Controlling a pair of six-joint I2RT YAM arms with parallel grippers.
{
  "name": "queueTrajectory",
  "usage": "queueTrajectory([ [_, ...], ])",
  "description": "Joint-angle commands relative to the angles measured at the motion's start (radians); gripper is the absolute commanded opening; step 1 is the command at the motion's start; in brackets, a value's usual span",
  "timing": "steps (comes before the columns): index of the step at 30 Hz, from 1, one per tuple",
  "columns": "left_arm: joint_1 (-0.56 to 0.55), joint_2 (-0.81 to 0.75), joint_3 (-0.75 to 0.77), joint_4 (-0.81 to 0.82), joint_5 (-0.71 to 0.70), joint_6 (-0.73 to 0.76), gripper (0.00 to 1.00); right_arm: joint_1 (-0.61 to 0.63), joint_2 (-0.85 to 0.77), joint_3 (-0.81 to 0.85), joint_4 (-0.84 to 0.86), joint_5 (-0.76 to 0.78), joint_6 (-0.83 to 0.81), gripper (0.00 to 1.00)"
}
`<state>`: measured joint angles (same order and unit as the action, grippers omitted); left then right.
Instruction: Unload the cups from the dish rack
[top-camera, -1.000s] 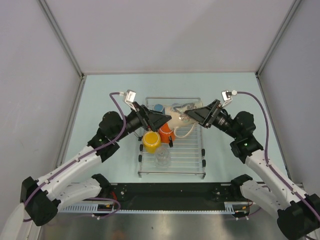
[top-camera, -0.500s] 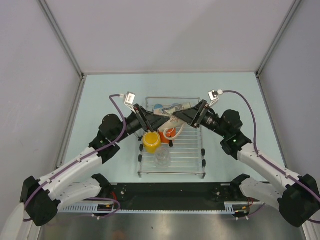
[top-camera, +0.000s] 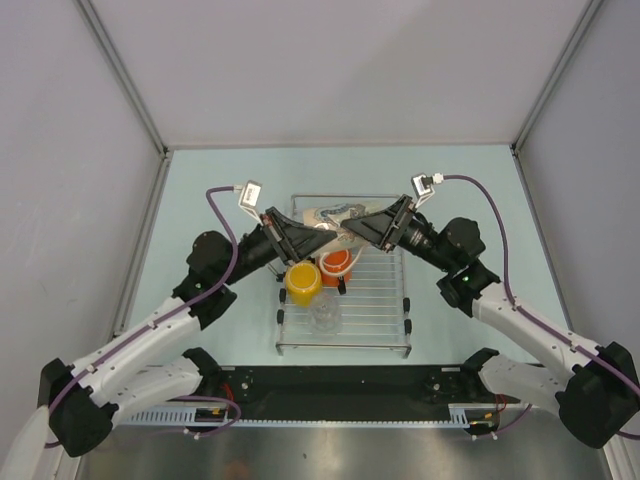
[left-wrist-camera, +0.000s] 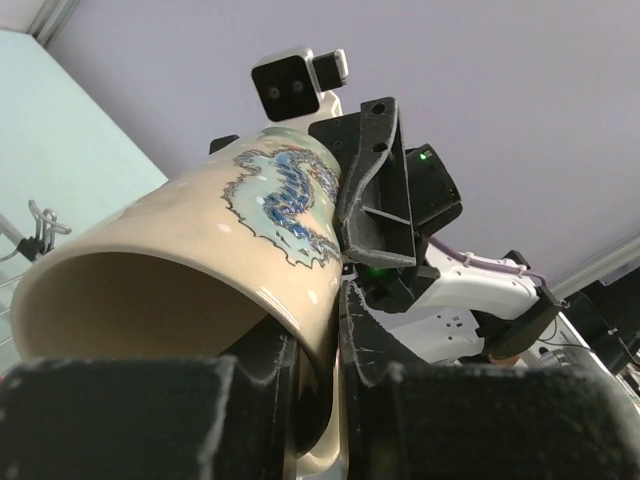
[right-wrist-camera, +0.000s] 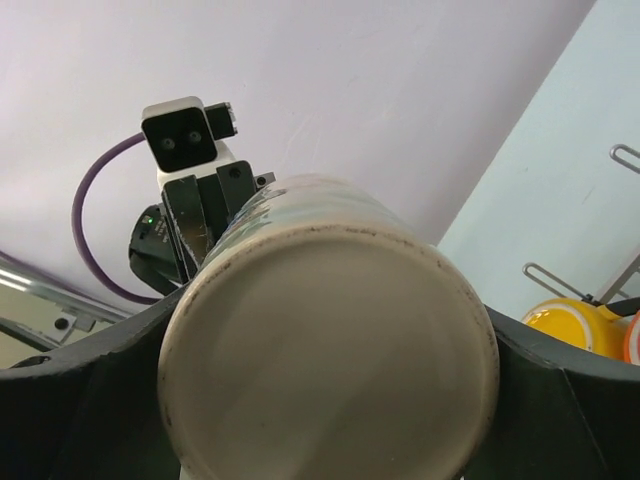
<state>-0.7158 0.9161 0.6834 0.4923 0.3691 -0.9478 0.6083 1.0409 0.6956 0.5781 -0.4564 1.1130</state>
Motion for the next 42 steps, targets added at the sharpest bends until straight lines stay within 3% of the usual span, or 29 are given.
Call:
queueTrajectory([
  [1,-0.002,0.018,0.093,-0.219,-0.096,0.187,0.00,0.013,-0.045,0.079,-0.090,0.016,-0.122,0.58],
  [2,-0.001,0.003,0.102,-0.250,-0.102,0.205,0.00,0.007,-0.051,0.084,-0.112,0.024,-0.134,0.83],
  [4,-0.001,-0.014,0.133,-0.280,-0.127,0.222,0.00,-0.005,-0.071,0.104,-0.185,0.034,-0.163,1.00],
  [7,0.006,-0.042,0.191,-0.372,-0.162,0.251,0.00,-0.048,-0.103,0.102,-0.247,0.041,-0.167,1.00],
  [15,0.097,-0.123,0.295,-0.567,-0.188,0.299,0.00,-0.306,-0.208,0.045,-0.281,-0.034,-0.090,1.00],
  [20,0.160,-0.145,0.327,-0.619,-0.173,0.311,0.00,-0.383,-0.239,0.038,-0.316,-0.093,-0.076,1.00],
  [23,0.187,-0.137,0.386,-0.716,-0.249,0.361,0.00,-0.400,-0.266,0.054,-0.418,-0.064,-0.122,1.00],
  [25,0.196,-0.123,0.447,-0.818,-0.314,0.412,0.00,-0.397,-0.278,0.093,-0.495,-0.012,-0.191,1.00],
  [30,0.199,0.001,0.612,-1.075,-0.632,0.475,0.00,-0.386,-0.282,0.165,-0.757,0.167,-0.300,1.00],
  [33,0.207,0.096,0.662,-1.268,-0.791,0.452,0.00,-0.360,-0.260,0.223,-0.898,0.304,-0.369,1.00],
  [36,0.222,0.197,0.677,-1.348,-0.902,0.452,0.00,-0.326,-0.220,0.268,-1.010,0.444,-0.416,1.00],
  [42,0.346,0.352,0.696,-1.373,-0.921,0.469,0.00,-0.286,-0.162,0.277,-1.109,0.634,-0.432,1.00],
])
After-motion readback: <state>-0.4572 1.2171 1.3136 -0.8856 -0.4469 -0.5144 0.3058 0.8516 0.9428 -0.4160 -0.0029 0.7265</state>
